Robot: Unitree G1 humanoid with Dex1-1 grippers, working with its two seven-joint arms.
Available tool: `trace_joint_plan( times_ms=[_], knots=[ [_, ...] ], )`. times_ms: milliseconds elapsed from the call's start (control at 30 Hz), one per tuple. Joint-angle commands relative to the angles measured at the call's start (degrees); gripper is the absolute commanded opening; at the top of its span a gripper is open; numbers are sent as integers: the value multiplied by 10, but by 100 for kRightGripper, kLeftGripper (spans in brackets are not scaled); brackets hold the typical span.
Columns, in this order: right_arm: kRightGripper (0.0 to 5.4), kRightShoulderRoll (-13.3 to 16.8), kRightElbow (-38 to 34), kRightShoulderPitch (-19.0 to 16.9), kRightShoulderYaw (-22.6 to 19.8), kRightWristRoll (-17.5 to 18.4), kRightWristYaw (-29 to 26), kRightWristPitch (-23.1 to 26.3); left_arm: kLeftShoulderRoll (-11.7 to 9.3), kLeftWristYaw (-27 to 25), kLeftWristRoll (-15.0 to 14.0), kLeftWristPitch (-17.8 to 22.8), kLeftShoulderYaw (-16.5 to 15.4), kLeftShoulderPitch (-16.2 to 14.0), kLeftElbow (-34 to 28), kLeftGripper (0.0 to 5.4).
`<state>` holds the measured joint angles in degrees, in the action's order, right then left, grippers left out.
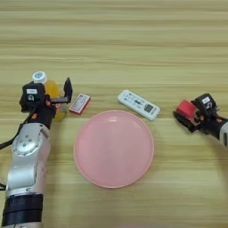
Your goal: Move the objects on the table
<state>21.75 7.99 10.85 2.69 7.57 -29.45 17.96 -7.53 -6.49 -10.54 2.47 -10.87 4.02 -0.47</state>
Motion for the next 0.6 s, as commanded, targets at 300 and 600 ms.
trace_joint_plan(
  times_ms=[300, 600],
  knots=[
    [279, -2, 14, 12, 0, -2, -10, -9, -1, 0, 1, 2, 2, 6, 4, 540],
    [239, -2, -3, 9, -1, 1, -12, -7, -2, -1, 1, 1, 1, 8, 5, 540]
  ],
)
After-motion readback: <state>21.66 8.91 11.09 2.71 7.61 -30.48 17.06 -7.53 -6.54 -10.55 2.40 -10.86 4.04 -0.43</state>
